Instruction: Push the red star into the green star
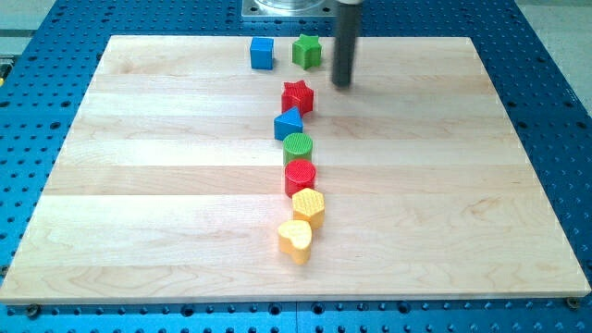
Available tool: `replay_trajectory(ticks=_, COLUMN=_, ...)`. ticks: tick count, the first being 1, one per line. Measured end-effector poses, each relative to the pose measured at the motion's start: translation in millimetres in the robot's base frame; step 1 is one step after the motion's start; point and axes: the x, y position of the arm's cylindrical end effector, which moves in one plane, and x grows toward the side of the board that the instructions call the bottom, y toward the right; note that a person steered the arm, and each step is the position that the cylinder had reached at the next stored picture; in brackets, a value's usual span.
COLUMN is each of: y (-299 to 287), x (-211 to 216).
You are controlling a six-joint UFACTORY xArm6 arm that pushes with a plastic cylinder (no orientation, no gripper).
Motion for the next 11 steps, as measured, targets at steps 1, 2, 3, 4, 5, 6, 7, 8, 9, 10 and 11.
replay_trajectory(ticks=1, y=-11.3, x=46.6)
replay_trajectory(ticks=2, y=-70.0, x=63.4)
replay_trajectory(ticks=3, y=-124.9, x=57.4)
replay_trajectory(ticks=4, y=-147.6, x=56.8)
replay_trajectory(ticks=5, y=-147.8, x=55.1)
replay_trajectory(ticks=6, y=-149.0, x=55.1)
replay_trajectory(ticks=7, y=-154.1, x=37.2)
replay_trajectory(ticks=8, y=-113.8, x=32.4)
replay_trajectory(ticks=9, y=-118.7, x=0.9)
replay_trajectory(ticks=10, y=-119.3, x=-5.4)
replay_trajectory(ticks=11, y=-30.3, x=6.7)
